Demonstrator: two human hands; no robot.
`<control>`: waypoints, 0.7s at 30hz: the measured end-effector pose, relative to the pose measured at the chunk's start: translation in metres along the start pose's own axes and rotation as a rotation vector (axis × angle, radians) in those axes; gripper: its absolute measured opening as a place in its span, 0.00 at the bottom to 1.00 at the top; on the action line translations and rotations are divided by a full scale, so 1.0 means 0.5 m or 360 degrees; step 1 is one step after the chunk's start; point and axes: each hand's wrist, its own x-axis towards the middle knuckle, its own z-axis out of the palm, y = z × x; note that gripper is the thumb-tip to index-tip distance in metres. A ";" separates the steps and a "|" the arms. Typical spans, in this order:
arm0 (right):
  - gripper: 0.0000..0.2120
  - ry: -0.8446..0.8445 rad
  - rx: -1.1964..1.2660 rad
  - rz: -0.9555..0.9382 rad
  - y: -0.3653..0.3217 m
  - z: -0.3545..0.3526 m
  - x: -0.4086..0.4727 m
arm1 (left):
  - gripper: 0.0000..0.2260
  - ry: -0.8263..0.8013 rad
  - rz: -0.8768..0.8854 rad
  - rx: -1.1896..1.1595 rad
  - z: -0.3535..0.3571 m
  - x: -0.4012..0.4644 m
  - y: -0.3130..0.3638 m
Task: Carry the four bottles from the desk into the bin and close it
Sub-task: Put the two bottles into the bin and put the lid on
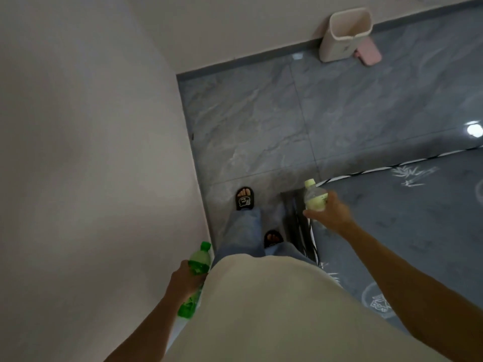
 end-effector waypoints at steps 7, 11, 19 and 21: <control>0.39 -0.0066 0.0037 0.0295 -0.031 -0.029 0.030 | 0.31 -0.0055 0.0311 0.0063 -0.209 0.093 0.269; 0.35 -0.0031 0.0152 0.0479 -0.028 -0.028 0.028 | 0.27 -0.0064 0.0624 0.0210 -0.307 0.145 0.473; 0.29 0.0134 0.0476 0.0848 -0.028 -0.063 0.080 | 0.33 -0.0093 0.0829 0.0494 -0.373 0.210 0.833; 0.31 0.0176 0.0566 0.0880 -0.038 -0.092 0.119 | 0.33 -0.0114 0.0835 0.0574 -0.378 0.222 0.909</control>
